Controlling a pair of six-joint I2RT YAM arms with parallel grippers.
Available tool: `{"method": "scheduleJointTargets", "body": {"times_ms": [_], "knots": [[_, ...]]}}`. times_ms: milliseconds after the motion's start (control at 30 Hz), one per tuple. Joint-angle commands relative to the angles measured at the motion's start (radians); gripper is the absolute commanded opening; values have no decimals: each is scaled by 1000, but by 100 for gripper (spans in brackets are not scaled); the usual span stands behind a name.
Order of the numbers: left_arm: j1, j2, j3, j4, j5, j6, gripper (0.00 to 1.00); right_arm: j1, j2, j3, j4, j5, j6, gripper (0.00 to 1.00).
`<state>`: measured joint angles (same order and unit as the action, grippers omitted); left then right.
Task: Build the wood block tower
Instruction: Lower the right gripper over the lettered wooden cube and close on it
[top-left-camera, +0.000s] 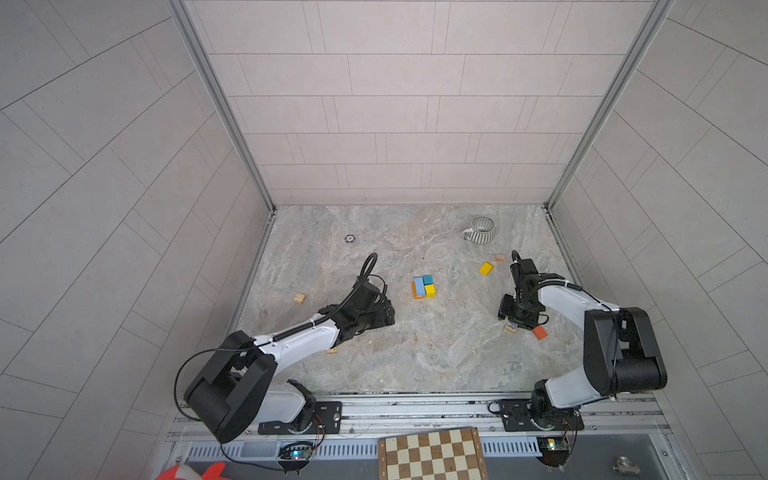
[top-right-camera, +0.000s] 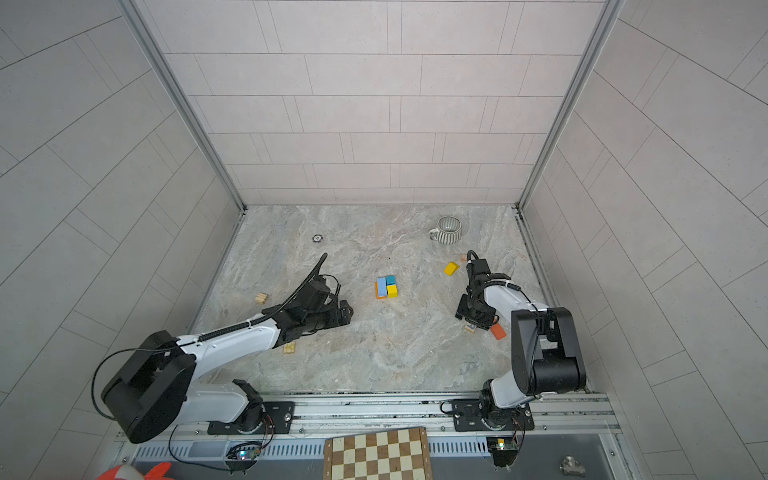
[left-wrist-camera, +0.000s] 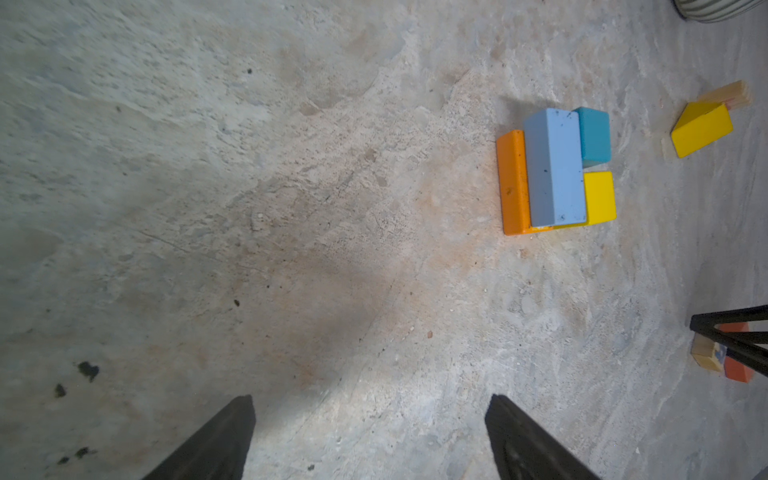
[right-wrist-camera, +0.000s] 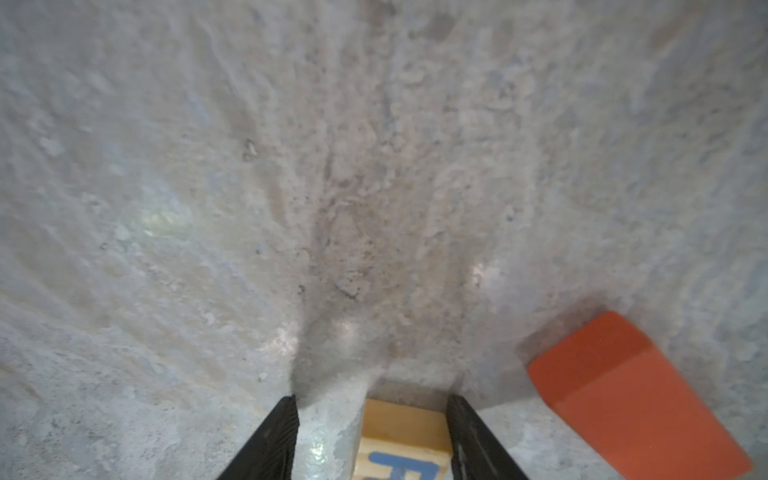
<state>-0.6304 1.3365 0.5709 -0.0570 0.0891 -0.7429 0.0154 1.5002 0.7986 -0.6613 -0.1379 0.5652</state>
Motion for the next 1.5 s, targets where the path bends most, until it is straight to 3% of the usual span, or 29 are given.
{"method": "scheduleJointTargets", "body": {"times_ms": [0,267,533,867,1200,1467], "knots": [[6,13,-13,-1,-6,13,94,23,18,30,-19,28,7,59],[7,19,-12,3,0,13,93,81,6,56,-102,119,-26,59],[7,11,-16,-2,-4,13,93,92,-19,3,-118,127,-59,60],[6,11,-14,-10,-15,13,93,147,-25,1,-110,148,-50,47],[6,14,-11,-15,-20,14,93,148,-4,19,-109,167,-60,45],[8,20,0,-23,-20,11,93,148,-8,15,-99,164,-68,34]]}}
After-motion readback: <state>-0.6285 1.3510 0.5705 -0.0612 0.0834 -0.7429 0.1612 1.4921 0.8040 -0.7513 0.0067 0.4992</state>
